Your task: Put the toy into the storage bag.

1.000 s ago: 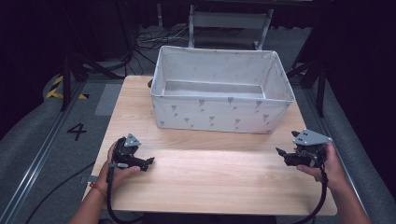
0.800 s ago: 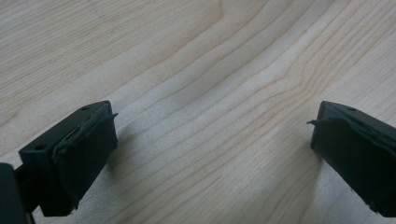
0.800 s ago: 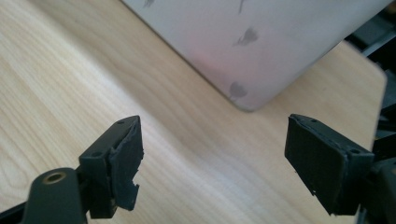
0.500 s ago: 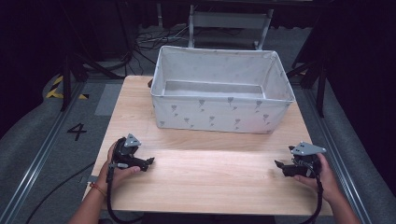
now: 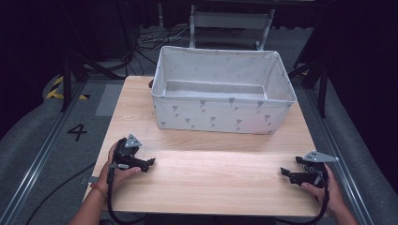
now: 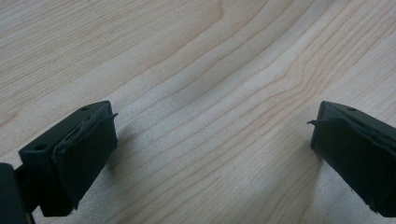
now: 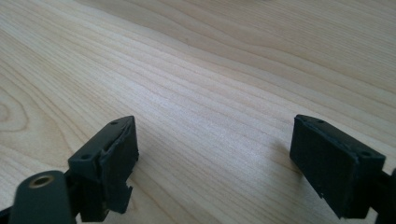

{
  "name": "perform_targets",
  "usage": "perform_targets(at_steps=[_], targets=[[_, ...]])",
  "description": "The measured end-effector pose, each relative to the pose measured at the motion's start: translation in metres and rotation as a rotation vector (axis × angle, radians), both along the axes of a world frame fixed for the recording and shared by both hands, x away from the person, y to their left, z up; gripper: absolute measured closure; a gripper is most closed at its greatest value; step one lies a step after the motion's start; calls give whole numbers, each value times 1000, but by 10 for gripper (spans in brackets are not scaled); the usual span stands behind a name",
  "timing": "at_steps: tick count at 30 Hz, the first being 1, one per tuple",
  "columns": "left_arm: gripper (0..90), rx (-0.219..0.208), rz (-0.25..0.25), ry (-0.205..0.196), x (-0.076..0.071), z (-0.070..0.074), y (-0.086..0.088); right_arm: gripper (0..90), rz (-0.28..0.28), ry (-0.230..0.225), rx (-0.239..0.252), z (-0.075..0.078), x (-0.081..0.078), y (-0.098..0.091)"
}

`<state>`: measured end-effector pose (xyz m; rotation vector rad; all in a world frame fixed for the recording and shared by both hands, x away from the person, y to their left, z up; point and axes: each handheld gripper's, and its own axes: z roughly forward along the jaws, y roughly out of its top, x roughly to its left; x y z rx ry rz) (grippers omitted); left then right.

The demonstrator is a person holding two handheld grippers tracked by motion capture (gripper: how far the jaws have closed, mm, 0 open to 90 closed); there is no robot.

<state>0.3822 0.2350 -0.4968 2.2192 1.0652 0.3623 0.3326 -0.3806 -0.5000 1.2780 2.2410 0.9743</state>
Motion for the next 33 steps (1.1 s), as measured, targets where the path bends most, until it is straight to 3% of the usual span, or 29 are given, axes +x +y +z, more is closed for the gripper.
perform_targets(at_steps=[33], targets=[[5, 5, -8, -2, 1, 0, 0, 135, -20, 4, -1, 0, 0, 1]])
